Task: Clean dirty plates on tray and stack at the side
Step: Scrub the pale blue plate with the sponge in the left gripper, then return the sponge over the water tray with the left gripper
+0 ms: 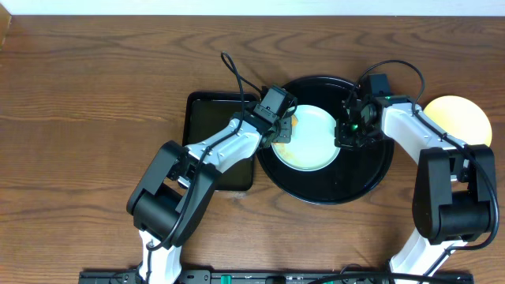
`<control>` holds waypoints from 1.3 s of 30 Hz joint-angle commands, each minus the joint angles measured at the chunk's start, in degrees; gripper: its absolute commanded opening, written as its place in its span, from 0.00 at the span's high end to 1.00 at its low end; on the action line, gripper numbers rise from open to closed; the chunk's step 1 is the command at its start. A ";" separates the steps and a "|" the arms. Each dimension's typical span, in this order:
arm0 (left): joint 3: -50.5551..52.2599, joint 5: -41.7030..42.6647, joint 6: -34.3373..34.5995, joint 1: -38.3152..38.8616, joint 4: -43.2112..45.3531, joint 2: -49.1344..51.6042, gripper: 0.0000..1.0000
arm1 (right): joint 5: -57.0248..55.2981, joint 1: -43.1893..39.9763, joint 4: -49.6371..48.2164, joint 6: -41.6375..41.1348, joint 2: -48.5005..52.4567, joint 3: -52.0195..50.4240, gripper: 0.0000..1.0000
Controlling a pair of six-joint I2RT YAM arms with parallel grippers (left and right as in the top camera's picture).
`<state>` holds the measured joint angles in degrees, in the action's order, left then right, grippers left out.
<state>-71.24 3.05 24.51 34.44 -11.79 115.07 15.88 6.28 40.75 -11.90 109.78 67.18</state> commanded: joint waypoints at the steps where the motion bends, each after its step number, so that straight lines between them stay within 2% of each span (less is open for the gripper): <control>1: 0.61 -5.38 -0.90 -2.08 -1.40 1.05 0.92 | -2.38 0.68 0.85 1.75 0.46 -0.50 0.99; 19: 0.61 -2.69 -0.92 -2.43 -10.16 -14.10 0.92 | -2.60 0.66 0.81 1.90 0.46 -0.50 0.98; 22: 0.61 -2.91 -0.90 -3.89 -13.90 -14.34 0.92 | -2.56 0.68 0.83 1.88 0.46 -0.50 0.92; 24: 0.68 -4.39 -0.90 -5.86 -17.97 -14.29 0.92 | -2.56 0.68 0.66 1.86 0.50 -0.50 0.81; 25: 0.70 -4.81 -0.90 -6.54 -19.04 -14.27 0.92 | -2.56 0.68 0.52 1.86 0.50 -0.50 0.79; 34: 3.28 -5.68 -0.87 -10.82 -21.70 -14.19 0.92 | -2.56 1.22 -2.05 1.81 1.75 -1.42 0.78; 36: 3.61 -5.68 -0.90 -10.91 -21.86 -14.19 0.92 | -2.54 1.38 -2.89 1.64 2.67 -2.03 0.81; 38: 3.63 -5.68 -0.90 -10.91 -22.01 -14.19 0.92 | -2.58 1.42 -3.32 1.68 3.56 -2.32 0.95; 39: 3.63 -5.68 -0.87 -10.91 -22.01 -14.19 0.92 | -2.56 1.42 -3.37 1.68 3.63 -2.32 0.99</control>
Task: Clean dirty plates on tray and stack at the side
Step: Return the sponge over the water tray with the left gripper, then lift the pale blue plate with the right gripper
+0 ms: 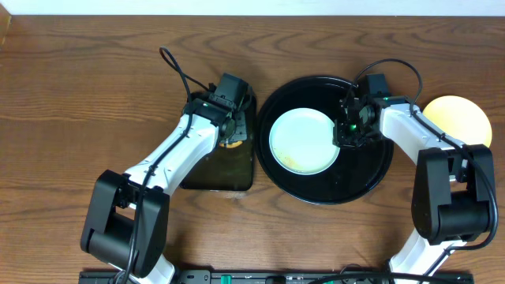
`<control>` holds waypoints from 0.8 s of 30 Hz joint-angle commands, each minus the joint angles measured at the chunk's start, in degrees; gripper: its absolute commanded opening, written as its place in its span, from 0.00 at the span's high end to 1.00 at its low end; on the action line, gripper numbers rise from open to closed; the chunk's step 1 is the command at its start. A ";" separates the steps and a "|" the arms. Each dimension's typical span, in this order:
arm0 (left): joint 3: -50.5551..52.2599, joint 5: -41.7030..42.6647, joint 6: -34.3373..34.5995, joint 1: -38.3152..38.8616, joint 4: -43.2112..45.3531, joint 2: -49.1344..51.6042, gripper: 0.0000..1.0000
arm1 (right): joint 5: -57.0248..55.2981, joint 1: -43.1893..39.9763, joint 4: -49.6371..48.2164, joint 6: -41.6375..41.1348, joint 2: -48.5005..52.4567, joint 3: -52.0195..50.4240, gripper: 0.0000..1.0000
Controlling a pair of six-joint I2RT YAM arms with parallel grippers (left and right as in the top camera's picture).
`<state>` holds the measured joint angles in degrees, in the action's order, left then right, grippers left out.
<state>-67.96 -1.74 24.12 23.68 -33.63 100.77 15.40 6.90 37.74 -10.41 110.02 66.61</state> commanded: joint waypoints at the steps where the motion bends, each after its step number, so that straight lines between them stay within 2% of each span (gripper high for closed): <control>1: 0.35 -0.90 -0.48 -0.15 -0.17 0.11 0.92 | -2.08 0.81 -0.55 0.20 3.45 -1.75 0.99; 9: 0.35 -0.90 -0.48 -0.15 -0.52 0.11 0.92 | -2.95 0.31 -2.71 1.31 -0.17 -1.25 0.99; 18: 0.35 -0.90 -0.48 -0.15 -0.63 0.11 0.92 | -15.78 0.76 -2.62 1.57 -13.38 -1.05 0.99; 24: 0.35 -0.90 -0.48 -0.15 -0.63 0.11 0.92 | -23.71 1.14 -2.32 4.81 -21.38 -1.05 0.99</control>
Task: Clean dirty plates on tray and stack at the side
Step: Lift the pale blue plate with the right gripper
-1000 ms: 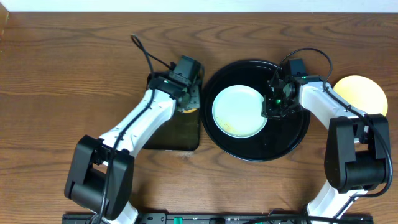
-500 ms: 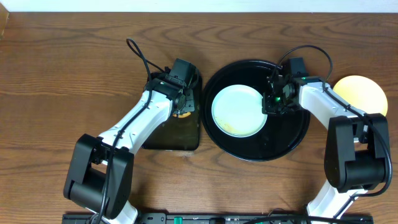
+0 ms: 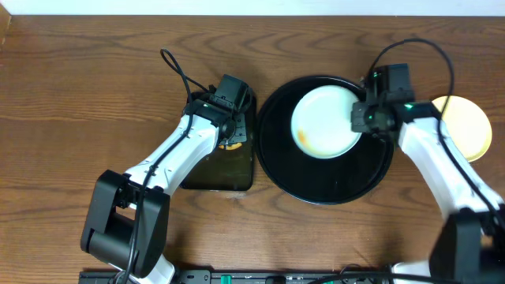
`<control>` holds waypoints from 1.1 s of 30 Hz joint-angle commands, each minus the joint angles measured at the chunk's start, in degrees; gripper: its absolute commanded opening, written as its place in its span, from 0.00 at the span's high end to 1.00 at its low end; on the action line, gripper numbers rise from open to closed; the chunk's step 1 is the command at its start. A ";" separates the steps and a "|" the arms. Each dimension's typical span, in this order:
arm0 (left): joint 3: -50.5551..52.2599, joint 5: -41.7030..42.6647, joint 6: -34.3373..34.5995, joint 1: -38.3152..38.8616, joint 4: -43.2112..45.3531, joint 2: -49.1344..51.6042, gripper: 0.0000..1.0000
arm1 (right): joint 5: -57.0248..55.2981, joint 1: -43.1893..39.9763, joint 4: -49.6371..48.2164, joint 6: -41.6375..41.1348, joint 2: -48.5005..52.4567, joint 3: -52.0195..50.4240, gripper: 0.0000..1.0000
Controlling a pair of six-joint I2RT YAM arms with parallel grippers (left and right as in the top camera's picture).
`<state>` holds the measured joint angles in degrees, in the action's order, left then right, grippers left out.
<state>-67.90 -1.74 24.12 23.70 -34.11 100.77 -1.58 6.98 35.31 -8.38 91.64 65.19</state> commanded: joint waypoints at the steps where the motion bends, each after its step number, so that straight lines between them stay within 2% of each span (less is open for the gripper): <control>1: 0.28 -0.90 -0.48 -0.17 -0.15 0.11 0.92 | -7.72 1.38 0.09 2.97 -3.58 0.37 0.99; 5: 0.28 -0.90 -0.48 -0.17 -0.15 0.11 0.92 | -9.05 2.86 0.11 4.61 -5.05 0.37 0.99; 10: 0.28 -0.90 -0.48 -0.17 -0.15 0.11 0.92 | -16.06 6.25 0.17 4.68 -5.29 0.37 0.99; 16: 0.28 -0.90 -0.48 -0.17 -0.13 0.11 0.92 | -23.89 11.56 -0.66 8.96 -5.97 0.37 0.99; 21: 0.28 -0.90 -0.48 -0.17 -0.13 0.11 0.92 | -32.81 17.27 -1.29 8.98 -7.56 0.37 0.99; 25: 0.28 -0.90 -0.48 -0.17 -0.13 0.11 0.92 | -44.09 22.91 -2.71 9.07 -8.48 0.37 0.99; 33: 0.28 -0.90 -0.48 -0.17 -0.09 0.11 0.92 | -61.90 29.79 -7.30 12.83 -8.50 0.37 0.99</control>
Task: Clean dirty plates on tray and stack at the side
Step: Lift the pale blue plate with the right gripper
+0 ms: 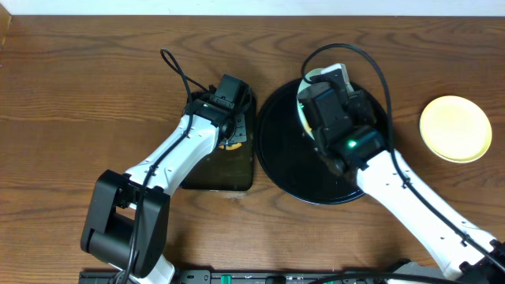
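A round black tray [272,158] lies mid-table. My right gripper [319,85] hangs high over its far half, shut on the white plate [302,112]. Only a thin pale edge of that plate shows to the left of the wrist; the rest is hidden under the arm. A yellow plate [455,128] rests on the table at the right. My left gripper [231,136] is over the square black bin [213,175], with a yellow-orange piece [231,144] right under it. Its fingers are hidden beneath the wrist.
The bin stands touching the left side of the round tray. Both arms' cables loop above their wrists. The right arm crosses the near-right part of the tray. Bare wooden table [79,95] stretches to the left and the far side.
The right gripper has moved left and risen toward the camera with the white plate, which lay flat on the tray's far part before. The left arm has not moved.
First both grippers were at the white plate on the tray, the left one with a yellow piece at its rim. Then the left gripper and that piece were over the bin. The right gripper then held the plate farther back, and now holds it raised.
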`<control>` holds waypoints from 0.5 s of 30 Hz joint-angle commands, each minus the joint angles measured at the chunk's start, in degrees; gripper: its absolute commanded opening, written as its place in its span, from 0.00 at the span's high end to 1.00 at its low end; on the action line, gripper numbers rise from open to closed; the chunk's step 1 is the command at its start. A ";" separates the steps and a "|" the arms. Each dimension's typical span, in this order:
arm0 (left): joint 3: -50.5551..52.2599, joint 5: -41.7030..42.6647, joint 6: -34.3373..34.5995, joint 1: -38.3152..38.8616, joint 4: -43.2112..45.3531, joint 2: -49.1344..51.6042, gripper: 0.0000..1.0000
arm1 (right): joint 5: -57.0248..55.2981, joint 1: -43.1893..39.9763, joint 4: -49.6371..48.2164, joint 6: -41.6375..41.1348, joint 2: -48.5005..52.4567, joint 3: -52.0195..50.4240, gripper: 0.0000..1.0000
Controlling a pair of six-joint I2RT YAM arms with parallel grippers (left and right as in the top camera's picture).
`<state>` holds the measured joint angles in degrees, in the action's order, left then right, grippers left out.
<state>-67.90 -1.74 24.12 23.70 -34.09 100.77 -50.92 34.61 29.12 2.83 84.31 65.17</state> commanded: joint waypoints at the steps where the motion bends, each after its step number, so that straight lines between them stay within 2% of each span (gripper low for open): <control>1: 0.28 -0.90 -0.48 -0.17 -0.11 0.11 0.92 | -13.90 2.60 -1.55 1.62 -1.18 0.39 0.99; 15: 0.28 -0.90 -0.48 -0.17 -0.13 0.11 0.92 | -15.74 3.41 -3.65 2.19 -1.18 0.39 0.99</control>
<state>-67.90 -1.74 24.12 23.70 -34.11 100.77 -64.12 37.52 25.91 4.86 84.29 65.17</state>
